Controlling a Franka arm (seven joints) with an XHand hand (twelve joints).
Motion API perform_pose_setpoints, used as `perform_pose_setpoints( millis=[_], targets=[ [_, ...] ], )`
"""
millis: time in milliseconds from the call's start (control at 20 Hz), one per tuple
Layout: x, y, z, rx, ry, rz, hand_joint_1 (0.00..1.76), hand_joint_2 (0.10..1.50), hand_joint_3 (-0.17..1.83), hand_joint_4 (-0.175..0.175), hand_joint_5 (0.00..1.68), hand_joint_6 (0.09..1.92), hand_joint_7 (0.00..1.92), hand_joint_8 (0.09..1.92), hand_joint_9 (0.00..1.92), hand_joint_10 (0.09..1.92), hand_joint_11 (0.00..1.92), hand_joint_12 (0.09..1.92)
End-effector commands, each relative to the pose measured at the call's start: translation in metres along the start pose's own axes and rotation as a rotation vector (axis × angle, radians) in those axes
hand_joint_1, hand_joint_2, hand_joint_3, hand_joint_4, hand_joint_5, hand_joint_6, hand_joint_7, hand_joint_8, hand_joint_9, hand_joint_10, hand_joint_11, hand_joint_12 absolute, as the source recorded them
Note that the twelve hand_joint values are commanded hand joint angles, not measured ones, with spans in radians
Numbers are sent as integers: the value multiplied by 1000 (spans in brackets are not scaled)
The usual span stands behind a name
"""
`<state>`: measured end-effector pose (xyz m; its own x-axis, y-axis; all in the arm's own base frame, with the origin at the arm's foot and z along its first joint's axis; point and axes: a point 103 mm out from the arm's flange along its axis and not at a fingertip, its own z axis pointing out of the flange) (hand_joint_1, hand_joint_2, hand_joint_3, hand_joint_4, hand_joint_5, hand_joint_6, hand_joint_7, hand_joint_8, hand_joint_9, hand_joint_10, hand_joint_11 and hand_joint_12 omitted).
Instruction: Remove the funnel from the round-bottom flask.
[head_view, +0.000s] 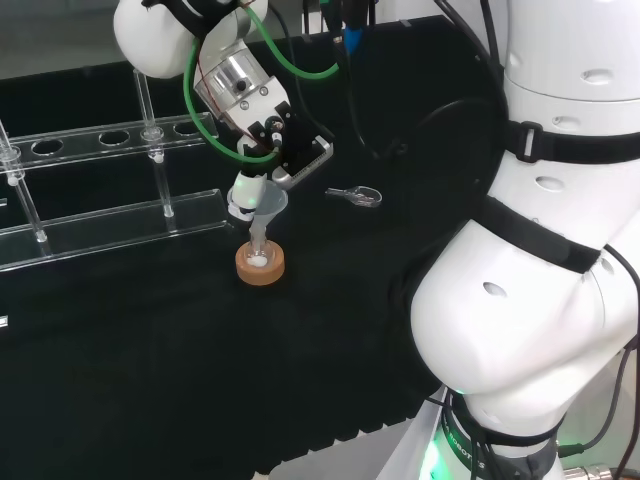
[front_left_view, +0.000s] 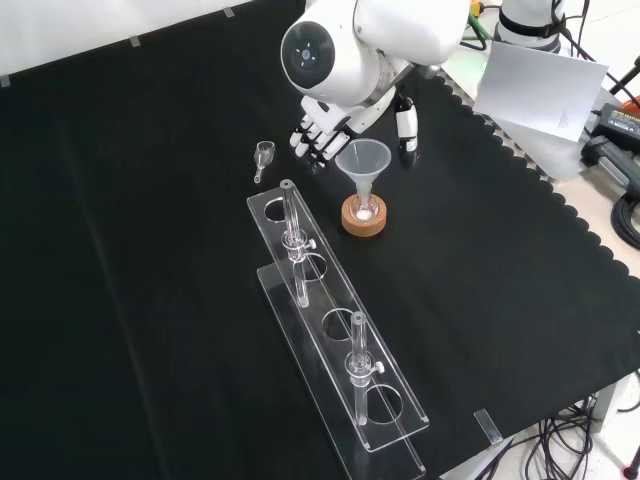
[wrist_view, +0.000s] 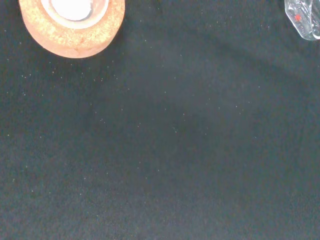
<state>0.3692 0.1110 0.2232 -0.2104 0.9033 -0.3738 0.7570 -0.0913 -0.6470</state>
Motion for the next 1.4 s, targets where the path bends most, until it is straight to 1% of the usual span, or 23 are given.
perform_pose_setpoints(
  millis=[50,550,700,800,1100,1400],
  targets=[
    [0,1,2,4,-6,5,402,677,6,-52,0,87,0,556,0,221,0,173],
    [2,3,6,2,-1,11,398,681,7,-50,0,87,14,566,0,229,0,170],
    [4,4,6,-6,2,11,401,684,7,-51,0,87,22,572,0,262,0,169],
    [5,4,7,5,3,12,403,686,8,-52,0,87,28,576,0,282,0,172],
    [6,5,9,-7,-1,20,420,694,8,-53,0,87,42,586,0,313,0,314],
    [5,7,8,-6,-2,24,444,707,11,-53,0,87,99,602,0,392,0,371]
  ],
)
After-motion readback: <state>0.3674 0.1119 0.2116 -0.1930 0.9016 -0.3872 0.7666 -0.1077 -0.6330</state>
